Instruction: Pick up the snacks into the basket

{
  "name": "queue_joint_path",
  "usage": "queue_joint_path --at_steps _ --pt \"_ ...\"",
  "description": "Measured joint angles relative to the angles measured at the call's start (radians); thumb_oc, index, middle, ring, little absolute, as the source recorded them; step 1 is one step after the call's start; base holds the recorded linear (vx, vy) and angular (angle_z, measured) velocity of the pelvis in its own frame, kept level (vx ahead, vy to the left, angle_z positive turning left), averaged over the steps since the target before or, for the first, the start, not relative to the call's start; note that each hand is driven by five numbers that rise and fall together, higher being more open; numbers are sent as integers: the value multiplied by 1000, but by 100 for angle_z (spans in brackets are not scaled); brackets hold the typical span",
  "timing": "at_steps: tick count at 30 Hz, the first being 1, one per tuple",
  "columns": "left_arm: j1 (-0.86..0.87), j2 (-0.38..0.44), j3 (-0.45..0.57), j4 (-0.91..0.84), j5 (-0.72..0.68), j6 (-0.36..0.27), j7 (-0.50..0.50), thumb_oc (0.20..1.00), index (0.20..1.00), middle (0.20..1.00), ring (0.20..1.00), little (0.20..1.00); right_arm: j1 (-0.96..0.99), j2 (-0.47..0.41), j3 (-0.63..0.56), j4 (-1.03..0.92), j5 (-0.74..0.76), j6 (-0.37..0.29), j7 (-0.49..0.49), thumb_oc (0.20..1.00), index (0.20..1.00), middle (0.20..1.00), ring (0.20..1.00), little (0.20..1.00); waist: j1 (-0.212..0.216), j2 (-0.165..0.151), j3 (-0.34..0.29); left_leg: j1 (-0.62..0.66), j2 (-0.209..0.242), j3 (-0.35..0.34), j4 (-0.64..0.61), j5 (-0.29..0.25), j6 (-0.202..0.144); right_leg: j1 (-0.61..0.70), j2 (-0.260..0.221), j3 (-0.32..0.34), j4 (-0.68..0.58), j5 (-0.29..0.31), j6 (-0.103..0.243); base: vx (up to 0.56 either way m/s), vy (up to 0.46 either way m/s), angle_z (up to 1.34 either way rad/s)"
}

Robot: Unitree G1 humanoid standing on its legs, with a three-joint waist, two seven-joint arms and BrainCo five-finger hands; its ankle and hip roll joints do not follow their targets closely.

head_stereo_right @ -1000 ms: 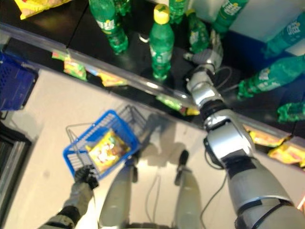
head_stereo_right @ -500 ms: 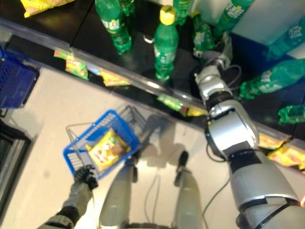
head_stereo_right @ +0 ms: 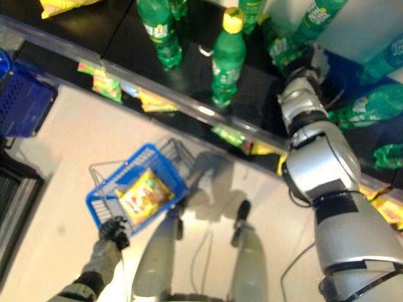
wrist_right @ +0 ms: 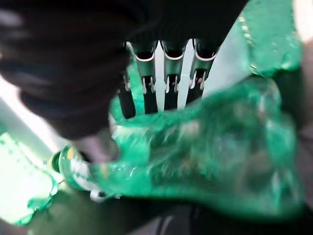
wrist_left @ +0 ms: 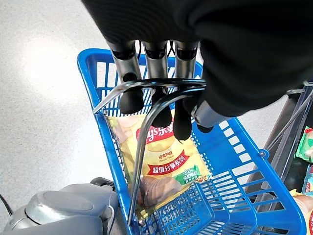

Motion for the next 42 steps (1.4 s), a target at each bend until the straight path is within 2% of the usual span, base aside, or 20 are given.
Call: queue_joint_path --at_steps 11,12,13,14,16,36,42 --pt "-1 0 0 1 -1 0 -13 200 200 200 200 200 -9 1 8 -7 -15 5 26 206 206 206 206 206 9 2 1 0 -2 -7 -6 0 0 6 0 -6 -9 0 1 0 0 0" --pt "-1 0 0 2 -1 0 -14 200 200 200 200 200 -9 2 8 -8 -15 3 26 442 442 442 442 442 12 2 1 0 -2 -7 -5 0 0 7 0 -6 -8 0 1 0 0 0" --pt "-1 0 0 3 -1 0 -15 200 200 200 200 200 -10 2 8 -8 -15 3 26 523 523 523 523 523 14 2 1 0 -2 -8 -4 0 0 7 0 -7 -8 0 1 0 0 0" --pt "-1 0 0 4 -1 0 -15 200 200 200 200 200 -10 2 8 -8 -15 3 25 809 809 809 809 809 17 2 1 0 -2 -8 -4 0 0 7 0 -7 -8 0 1 0 0 0" --pt "-1 0 0 7 -2 0 -15 200 200 200 200 200 -13 -1 8 -8 -15 3 19 1000 1000 1000 1000 1000 20 2 1 0 -2 -9 -2 0 0 8 0 -7 -7 0 1 0 0 0" --pt "-1 1 0 8 -2 1 -18 200 200 200 200 200 -25 18 -3 -6 10 -7 18 1000 1000 1000 1000 1000 26 3 1 0 -4 -17 3 0 0 14 0 -12 -6 0 1 0 0 0" --pt "-1 1 0 9 -2 1 -18 200 200 200 200 200 -23 58 -71 -21 72 -25 3 1000 1000 1000 1000 1000 24 3 1 0 -3 -17 6 0 0 15 0 -11 -4 0 1 0 0 0"
